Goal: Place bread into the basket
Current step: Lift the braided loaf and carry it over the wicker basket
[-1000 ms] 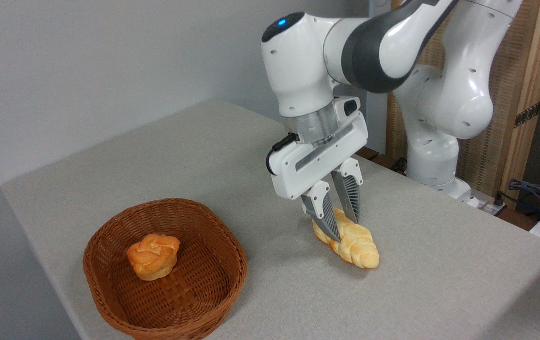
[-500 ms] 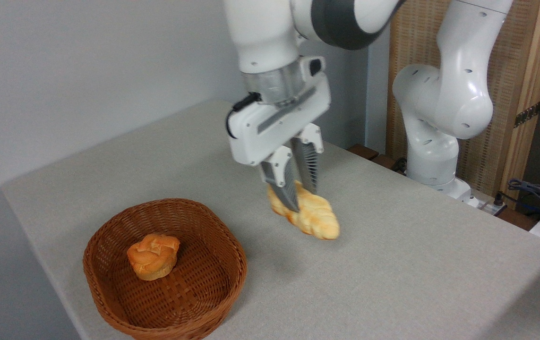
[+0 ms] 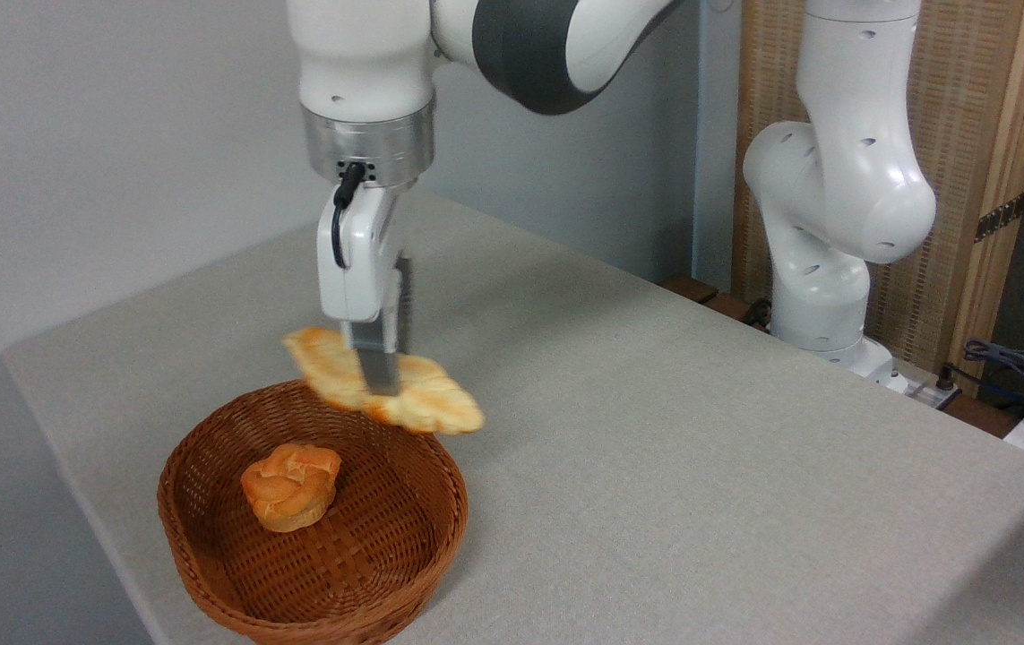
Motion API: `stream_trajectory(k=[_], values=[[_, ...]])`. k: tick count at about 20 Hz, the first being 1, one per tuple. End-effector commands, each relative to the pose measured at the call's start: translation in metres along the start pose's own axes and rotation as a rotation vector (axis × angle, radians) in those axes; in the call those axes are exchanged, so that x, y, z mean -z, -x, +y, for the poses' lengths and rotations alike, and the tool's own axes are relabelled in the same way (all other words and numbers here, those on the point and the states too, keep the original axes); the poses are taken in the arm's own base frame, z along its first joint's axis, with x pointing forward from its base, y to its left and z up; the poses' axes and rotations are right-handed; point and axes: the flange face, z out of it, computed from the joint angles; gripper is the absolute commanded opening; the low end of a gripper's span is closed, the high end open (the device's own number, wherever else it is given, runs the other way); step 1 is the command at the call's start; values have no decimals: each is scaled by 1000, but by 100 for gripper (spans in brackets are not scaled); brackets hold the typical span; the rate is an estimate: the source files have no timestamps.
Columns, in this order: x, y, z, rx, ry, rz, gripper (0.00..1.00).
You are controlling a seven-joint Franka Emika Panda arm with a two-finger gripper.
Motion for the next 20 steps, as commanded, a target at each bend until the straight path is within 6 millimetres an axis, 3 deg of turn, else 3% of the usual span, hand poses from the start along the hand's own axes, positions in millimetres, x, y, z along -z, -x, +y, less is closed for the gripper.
stream_trajectory(k=[1, 6, 8, 11, 12, 20], values=[[8, 0, -34, 266, -132, 101, 45], [7, -5, -52, 445, -251, 134, 65], [7, -4, -53, 451, -266, 129, 81], [6, -4, -53, 456, -263, 129, 91], [6, -4, -52, 457, -261, 130, 99], [4, -29, -43, 660, -194, 169, 100]])
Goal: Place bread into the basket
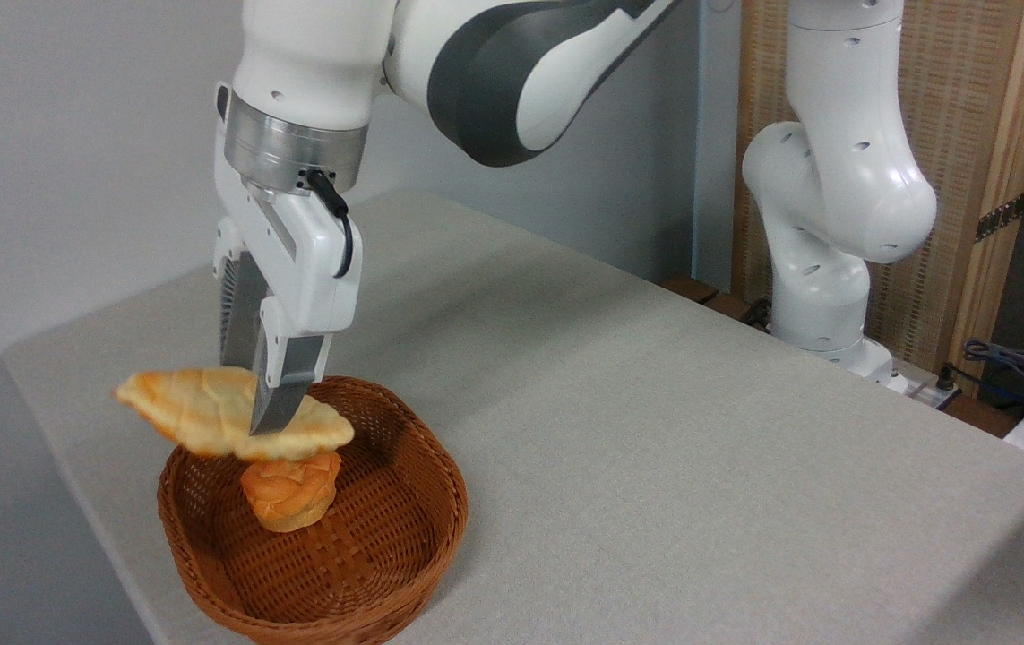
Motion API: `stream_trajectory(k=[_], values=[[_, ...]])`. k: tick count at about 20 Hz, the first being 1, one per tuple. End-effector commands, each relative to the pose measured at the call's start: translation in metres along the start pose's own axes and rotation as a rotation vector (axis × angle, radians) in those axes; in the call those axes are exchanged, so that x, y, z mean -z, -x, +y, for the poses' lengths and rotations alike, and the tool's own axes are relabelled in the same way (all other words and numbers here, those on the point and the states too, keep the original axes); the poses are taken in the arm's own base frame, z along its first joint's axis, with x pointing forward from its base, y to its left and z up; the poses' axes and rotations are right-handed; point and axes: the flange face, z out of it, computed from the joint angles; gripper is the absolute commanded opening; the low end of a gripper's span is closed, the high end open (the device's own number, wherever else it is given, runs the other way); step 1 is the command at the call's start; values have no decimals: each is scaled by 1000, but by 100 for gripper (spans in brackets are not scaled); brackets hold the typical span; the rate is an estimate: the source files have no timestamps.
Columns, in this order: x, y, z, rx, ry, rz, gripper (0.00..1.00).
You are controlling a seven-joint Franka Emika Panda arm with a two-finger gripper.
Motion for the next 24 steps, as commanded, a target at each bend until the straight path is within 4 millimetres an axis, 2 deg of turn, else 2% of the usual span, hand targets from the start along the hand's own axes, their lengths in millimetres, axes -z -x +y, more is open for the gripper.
stream_trajectory(k=[1, 7, 14, 16, 18, 21, 24], values=[[5, -4, 8, 81, 37, 0, 100], [9, -6, 13, 76, 58, -6, 100], [48, 11, 31, 130, 134, -120, 100], [49, 11, 40, 140, 109, -202, 100], [62, 6, 40, 186, 88, -253, 100], [65, -3, 47, 136, 91, -363, 100], [64, -8, 53, 123, 89, -371, 100]])
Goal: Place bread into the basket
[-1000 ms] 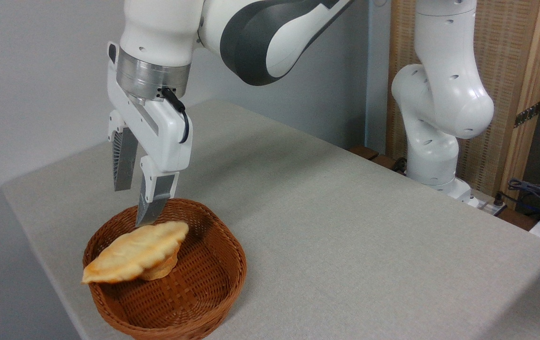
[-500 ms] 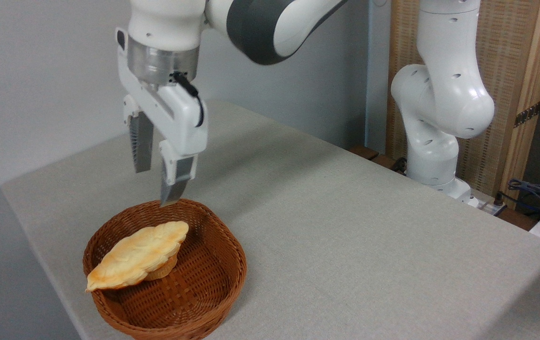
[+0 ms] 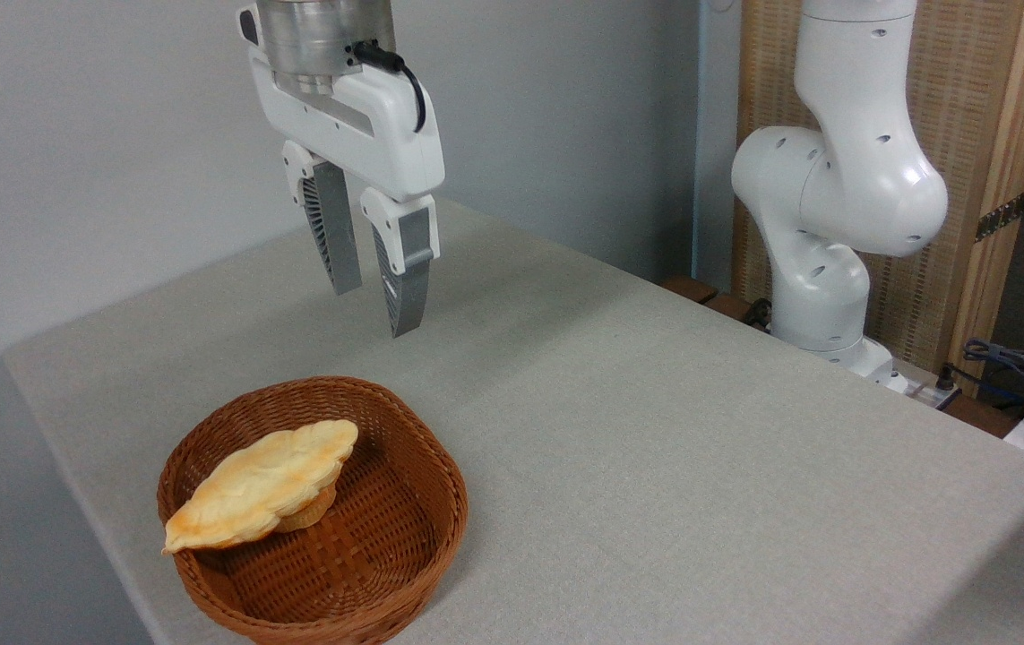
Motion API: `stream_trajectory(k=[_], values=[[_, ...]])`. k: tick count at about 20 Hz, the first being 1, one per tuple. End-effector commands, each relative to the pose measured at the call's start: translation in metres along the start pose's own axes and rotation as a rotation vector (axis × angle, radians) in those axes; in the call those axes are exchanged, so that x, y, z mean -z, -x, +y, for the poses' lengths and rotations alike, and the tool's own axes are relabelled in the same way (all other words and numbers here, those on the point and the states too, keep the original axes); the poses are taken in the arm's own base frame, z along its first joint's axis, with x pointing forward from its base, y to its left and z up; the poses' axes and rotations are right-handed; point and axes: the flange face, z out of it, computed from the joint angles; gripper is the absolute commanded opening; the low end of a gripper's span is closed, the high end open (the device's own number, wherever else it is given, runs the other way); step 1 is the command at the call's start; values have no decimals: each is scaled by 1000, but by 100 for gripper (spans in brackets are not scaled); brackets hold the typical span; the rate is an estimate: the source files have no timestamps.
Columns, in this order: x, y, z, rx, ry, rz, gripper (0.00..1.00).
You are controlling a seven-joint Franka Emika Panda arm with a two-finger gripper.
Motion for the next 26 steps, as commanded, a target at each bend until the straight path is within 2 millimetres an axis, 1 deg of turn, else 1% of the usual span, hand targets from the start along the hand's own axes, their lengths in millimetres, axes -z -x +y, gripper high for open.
stream_trajectory(k=[1, 2, 5, 6, 7, 13, 16, 17, 21, 22, 26], values=[[0, -6, 1, 1, -4, -30, 100], [1, -5, 0, 3, -5, -29, 100], [3, 3, -9, 27, -9, -28, 100], [7, 13, -19, 53, -13, -24, 100], [9, 19, -23, 66, -15, -23, 100], [16, 31, -19, 74, -22, -17, 100], [19, 41, -29, 96, -24, -13, 100], [18, 41, -30, 93, -23, -14, 100], [15, 34, -24, 72, -31, -31, 100], [13, 30, -19, 57, -42, -45, 100], [11, 29, -20, 52, -44, -51, 100]])
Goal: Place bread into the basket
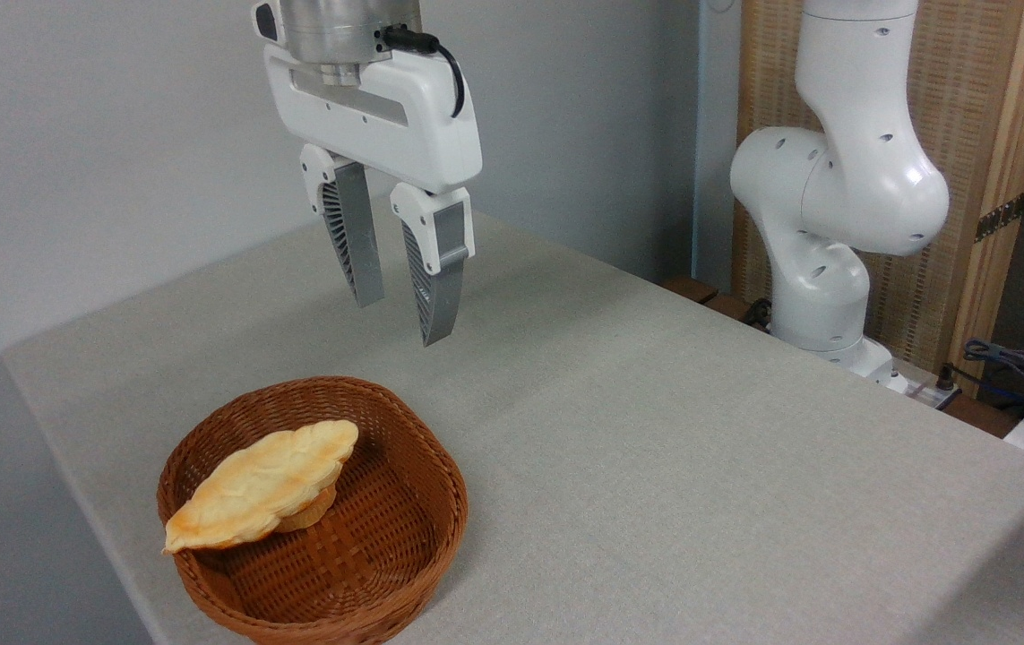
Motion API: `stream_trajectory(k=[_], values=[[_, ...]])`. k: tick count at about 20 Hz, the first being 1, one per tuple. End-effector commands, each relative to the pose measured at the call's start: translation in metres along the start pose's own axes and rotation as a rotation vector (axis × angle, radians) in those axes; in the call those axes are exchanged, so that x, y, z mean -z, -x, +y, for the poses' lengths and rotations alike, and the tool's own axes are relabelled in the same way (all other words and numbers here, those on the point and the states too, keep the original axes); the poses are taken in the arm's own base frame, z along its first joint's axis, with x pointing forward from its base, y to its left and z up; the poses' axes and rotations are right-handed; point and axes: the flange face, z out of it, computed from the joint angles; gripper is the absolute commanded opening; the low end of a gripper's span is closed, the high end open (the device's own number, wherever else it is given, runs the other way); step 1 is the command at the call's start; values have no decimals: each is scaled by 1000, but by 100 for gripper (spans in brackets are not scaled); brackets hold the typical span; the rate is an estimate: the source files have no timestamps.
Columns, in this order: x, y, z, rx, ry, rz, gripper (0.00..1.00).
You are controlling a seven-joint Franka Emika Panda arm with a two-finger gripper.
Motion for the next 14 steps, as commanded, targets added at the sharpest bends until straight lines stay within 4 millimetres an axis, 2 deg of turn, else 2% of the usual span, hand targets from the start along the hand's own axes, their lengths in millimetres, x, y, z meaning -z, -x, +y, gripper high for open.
stream_trajectory(k=[1, 14], values=[[-1, 1, 5, -6, 2, -27, 100], [-1, 5, 0, 7, 5, -26, 100]])
